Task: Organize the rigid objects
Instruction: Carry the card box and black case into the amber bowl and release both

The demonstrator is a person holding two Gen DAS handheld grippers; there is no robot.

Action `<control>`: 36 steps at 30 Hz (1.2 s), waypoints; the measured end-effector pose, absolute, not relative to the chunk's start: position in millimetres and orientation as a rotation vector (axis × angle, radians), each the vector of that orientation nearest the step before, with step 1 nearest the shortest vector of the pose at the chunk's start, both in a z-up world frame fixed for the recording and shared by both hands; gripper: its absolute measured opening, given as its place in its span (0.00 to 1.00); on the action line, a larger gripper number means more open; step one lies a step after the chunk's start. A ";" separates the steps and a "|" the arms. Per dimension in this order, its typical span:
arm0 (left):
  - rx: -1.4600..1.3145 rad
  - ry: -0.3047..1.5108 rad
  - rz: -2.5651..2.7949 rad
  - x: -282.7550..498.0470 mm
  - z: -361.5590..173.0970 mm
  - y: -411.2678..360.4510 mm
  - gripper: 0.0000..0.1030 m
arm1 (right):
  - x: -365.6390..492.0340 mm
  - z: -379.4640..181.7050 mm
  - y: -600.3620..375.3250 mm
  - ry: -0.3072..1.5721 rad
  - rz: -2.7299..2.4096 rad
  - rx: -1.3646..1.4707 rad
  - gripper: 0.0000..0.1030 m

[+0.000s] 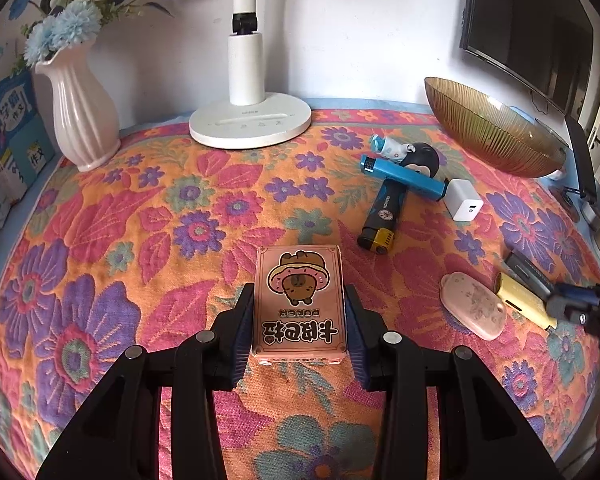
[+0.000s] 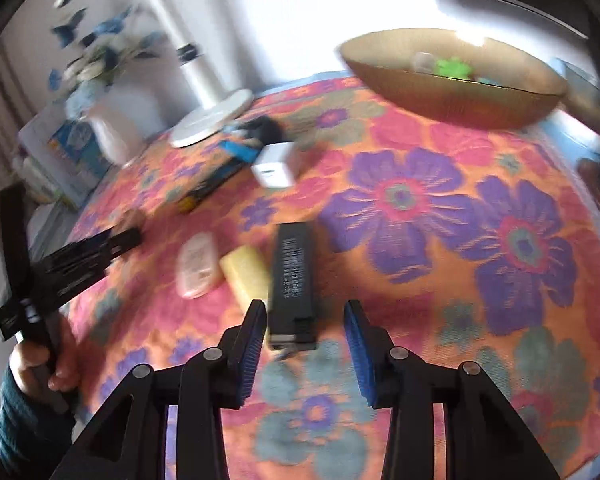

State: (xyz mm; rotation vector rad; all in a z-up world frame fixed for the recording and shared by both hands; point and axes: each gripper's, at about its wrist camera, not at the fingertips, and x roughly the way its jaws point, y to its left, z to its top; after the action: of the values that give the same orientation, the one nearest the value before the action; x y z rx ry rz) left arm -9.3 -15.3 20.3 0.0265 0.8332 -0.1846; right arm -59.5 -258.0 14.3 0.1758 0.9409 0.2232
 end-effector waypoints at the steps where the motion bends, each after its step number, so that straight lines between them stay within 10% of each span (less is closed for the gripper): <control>1: 0.024 0.838 -0.185 -8.7 19.8 -14.8 0.37 | -57.3 14.4 -262.2 0.940 0.219 0.185 0.38; 11: 0.013 0.834 -0.176 -8.6 20.1 -14.4 0.37 | -34.9 14.5 -215.1 0.943 0.183 -0.179 0.38; 36: 0.087 0.693 -0.272 -22.6 81.0 -62.6 0.37 | -64.3 51.9 -251.1 0.826 0.176 0.087 0.23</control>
State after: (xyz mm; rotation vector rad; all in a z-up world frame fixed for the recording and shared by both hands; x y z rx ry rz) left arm -22.6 -62.6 81.0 0.0873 0.6932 -0.2723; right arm -64.3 -251.1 51.9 0.0874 0.8263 0.1762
